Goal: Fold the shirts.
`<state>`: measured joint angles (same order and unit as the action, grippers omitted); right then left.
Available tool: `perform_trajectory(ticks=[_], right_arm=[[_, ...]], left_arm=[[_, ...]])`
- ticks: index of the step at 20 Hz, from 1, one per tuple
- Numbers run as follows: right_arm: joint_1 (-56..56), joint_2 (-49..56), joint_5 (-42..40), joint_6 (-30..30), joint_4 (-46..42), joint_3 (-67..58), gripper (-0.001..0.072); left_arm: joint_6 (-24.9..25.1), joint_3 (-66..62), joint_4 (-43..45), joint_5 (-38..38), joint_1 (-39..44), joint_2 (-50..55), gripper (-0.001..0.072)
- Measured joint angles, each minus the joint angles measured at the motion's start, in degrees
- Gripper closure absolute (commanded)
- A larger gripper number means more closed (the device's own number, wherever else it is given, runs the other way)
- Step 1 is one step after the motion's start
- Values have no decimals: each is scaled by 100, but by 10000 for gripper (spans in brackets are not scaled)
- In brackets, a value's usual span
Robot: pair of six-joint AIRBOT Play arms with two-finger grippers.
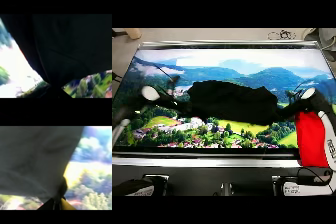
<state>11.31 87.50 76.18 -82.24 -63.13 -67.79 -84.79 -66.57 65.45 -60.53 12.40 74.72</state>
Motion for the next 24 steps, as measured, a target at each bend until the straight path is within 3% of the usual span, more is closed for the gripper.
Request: perform_trajectory(ticks=[4,8,10,13,18,21,24], right_arm=[[-9,-1473,-160,282,90,-1770,695],[-9,-3368,-1405,334,-28,-3005,695],[-9,-4076,-1814,192,-140,-3257,695],[-7,-4542,-1711,-35,-378,-3394,695],[-9,-4138,-562,-175,-605,-3440,695],[-9,-3228,282,-195,-210,-3224,695],[-9,-2072,632,-219,-129,-2957,695]], left_arm=[[-334,-1982,1331,-24,-2,-1268,682],[-734,-4170,2201,452,0,-2315,682],[-883,-4669,2378,647,-2,-2695,682],[-999,-4913,2583,713,-2,-2997,682],[-1047,-4507,3373,216,-2,-2844,680],[-1056,-3836,3718,-50,-98,-2398,680],[-1054,-3095,3718,-59,-192,-1694,679]])
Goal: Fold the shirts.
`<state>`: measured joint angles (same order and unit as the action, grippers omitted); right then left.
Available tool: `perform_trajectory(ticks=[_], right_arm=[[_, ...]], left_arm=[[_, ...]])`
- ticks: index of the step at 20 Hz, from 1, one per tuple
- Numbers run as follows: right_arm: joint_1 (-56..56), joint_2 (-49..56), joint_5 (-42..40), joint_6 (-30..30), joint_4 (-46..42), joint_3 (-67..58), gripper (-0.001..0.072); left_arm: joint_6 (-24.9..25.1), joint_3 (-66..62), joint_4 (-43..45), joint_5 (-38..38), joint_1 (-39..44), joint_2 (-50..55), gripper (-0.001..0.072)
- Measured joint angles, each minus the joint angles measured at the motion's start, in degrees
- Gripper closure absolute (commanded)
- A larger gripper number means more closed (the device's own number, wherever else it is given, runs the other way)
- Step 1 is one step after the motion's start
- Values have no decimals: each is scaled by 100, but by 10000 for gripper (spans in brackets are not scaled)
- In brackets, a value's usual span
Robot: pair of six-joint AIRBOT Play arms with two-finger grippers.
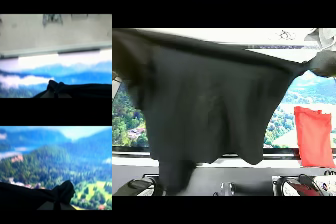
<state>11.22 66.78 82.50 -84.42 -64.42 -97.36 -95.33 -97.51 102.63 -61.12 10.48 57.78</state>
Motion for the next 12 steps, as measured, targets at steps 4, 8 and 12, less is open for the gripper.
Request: perform_trajectory(ticks=[4,8,12], right_arm=[[0,1596,-243,-267,-240,173,694],[7,2540,-699,-684,-129,212,693],[42,2868,-1045,-824,236,170,206]], left_arm=[[2,704,-221,264,-46,1318,678],[-120,922,-1014,306,-66,2673,623],[-278,920,-1904,-46,-131,3386,76]])
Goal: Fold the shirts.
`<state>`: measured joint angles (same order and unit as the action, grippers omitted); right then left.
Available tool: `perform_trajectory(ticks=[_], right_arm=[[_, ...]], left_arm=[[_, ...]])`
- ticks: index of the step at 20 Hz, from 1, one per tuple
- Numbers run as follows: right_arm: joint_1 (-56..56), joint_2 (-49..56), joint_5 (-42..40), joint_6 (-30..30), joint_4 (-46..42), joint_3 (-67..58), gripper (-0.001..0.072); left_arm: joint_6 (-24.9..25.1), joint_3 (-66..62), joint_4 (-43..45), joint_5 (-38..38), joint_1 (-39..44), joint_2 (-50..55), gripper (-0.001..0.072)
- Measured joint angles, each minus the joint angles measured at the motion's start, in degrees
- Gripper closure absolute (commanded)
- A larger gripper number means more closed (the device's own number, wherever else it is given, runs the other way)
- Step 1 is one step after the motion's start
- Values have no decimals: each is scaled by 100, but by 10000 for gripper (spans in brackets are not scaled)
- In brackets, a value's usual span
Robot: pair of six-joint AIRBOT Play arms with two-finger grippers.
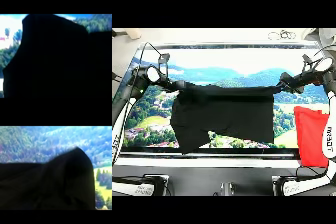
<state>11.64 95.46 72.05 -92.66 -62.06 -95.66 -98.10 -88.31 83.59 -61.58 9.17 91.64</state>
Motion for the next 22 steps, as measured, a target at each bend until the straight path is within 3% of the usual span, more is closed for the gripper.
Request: perform_trajectory(ticks=[4,8,9,10,18,19,21,22], right_arm=[[92,-151,619,146,-348,-7,227],[116,-385,1154,289,-688,960,227],[122,-450,1169,378,-669,1296,226],[131,-525,1196,474,-614,1567,226],[136,-765,1300,793,-706,2621,222],[136,-791,1303,811,-741,2717,222],[136,-841,1263,826,-828,2981,220],[136,-885,1224,835,-831,3110,219]], left_arm=[[485,-87,-446,-1078,-577,94,113],[730,804,-876,-1611,-1403,-195,118],[798,1141,-951,-1620,-1563,-275,211],[870,1434,-1036,-1598,-1692,-334,223],[1331,2887,-1827,-785,-1843,-450,238],[1353,2946,-1904,-688,-1840,-457,300],[1375,3021,-1926,-514,-1818,-461,546],[1388,3047,-1950,-413,-1805,-455,629]])
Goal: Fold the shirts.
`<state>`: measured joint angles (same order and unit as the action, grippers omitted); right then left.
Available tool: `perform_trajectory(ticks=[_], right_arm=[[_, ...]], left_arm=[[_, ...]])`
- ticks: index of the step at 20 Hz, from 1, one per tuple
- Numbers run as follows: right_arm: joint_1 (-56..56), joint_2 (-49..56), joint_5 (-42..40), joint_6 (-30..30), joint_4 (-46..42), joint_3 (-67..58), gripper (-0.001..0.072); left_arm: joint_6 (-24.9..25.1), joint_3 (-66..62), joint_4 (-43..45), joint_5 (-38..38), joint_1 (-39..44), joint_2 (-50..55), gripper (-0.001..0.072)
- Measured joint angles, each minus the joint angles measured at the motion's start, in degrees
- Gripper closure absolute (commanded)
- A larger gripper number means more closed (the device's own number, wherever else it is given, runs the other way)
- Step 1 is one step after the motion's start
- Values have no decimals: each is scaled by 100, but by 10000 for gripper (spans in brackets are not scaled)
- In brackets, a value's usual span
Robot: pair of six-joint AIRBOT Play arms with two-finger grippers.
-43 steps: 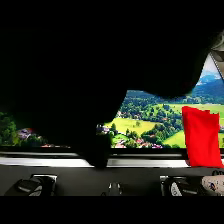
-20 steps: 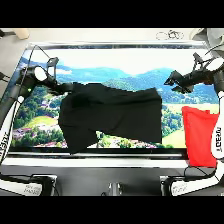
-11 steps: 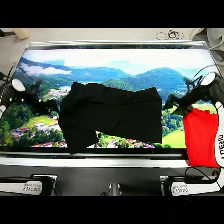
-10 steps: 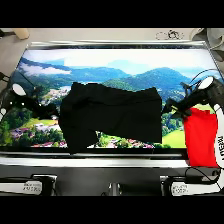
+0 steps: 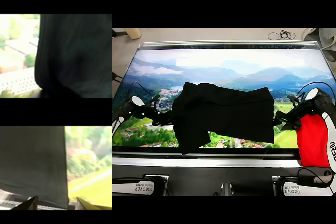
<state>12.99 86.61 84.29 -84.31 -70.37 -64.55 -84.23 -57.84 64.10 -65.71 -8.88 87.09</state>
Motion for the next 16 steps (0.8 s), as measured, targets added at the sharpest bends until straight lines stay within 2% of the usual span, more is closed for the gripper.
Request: perform_trajectory(ticks=[1,5,8,9,10,11,16], right_arm=[[0,-24,-68,28,-31,155,218],[0,-92,-439,90,2,809,216],[11,-118,-649,197,391,1237,230],[9,-120,-723,225,566,1344,343],[-2,-127,-868,258,728,1445,551],[2,-111,-990,289,833,1515,691],[0,-625,-1104,514,1191,1067,696]], left_arm=[[7,13,-28,59,9,0,678],[26,42,-50,184,11,-35,679],[66,46,-66,210,13,-166,679],[70,46,-68,210,20,-227,679],[72,46,-72,210,20,-297,679],[76,46,-90,210,22,-372,679],[111,-393,-153,111,20,-1239,682]])
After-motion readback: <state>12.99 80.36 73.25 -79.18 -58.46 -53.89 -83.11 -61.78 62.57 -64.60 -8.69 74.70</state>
